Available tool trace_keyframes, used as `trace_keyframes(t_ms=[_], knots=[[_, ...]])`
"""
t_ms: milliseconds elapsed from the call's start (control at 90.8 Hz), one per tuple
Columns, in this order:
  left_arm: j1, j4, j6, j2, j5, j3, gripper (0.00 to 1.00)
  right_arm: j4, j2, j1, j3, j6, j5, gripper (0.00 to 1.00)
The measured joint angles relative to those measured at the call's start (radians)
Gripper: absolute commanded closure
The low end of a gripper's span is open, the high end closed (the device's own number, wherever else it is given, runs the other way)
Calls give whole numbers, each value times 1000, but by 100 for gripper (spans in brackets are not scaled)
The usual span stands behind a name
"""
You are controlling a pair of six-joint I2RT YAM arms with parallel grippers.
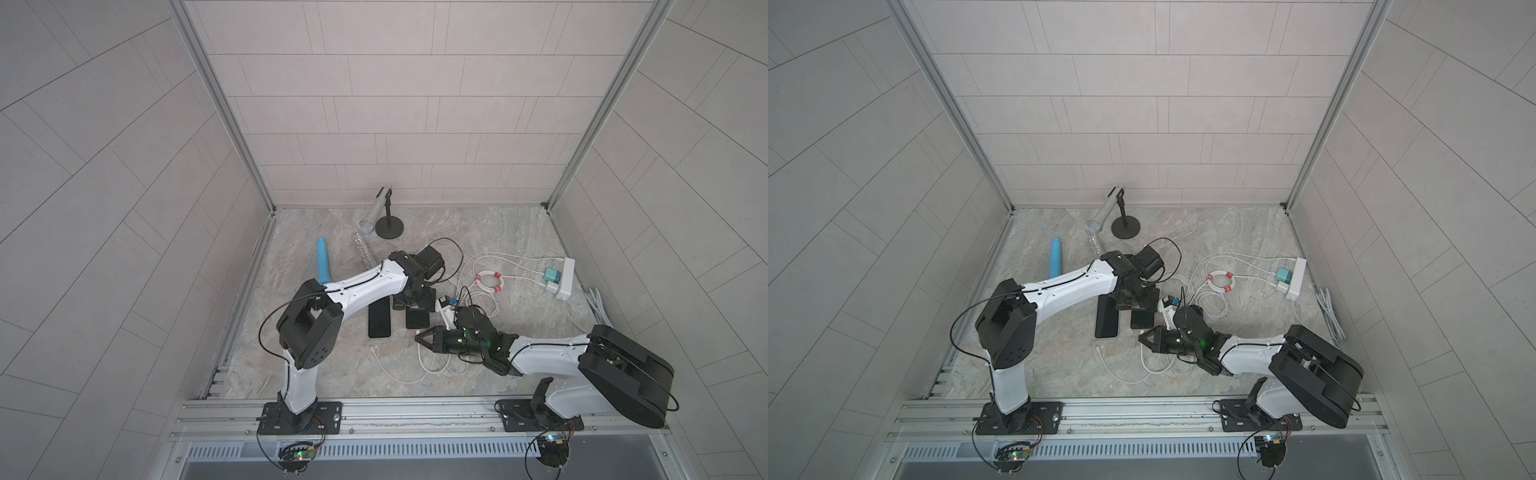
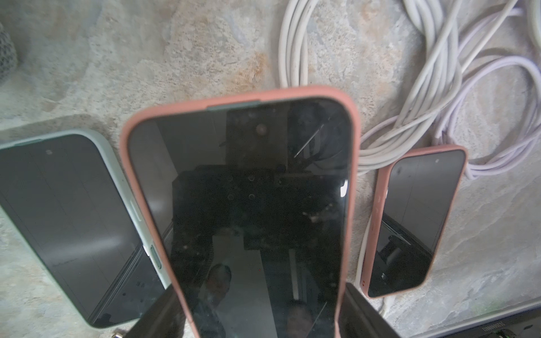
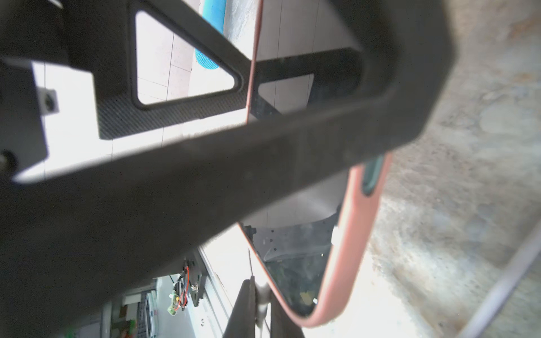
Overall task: Unplug the charging cable from the phone
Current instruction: Remove the charging cable from the phone.
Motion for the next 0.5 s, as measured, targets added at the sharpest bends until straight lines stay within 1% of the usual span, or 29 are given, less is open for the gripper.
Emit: trace_keyframes(t_ms=[88, 495], knots=[[1, -3, 0, -5, 0, 0, 100, 3, 2, 0, 0, 3, 0, 100], [8, -7, 0, -7, -1, 1, 100, 38, 3, 0, -14, 18, -2, 100]])
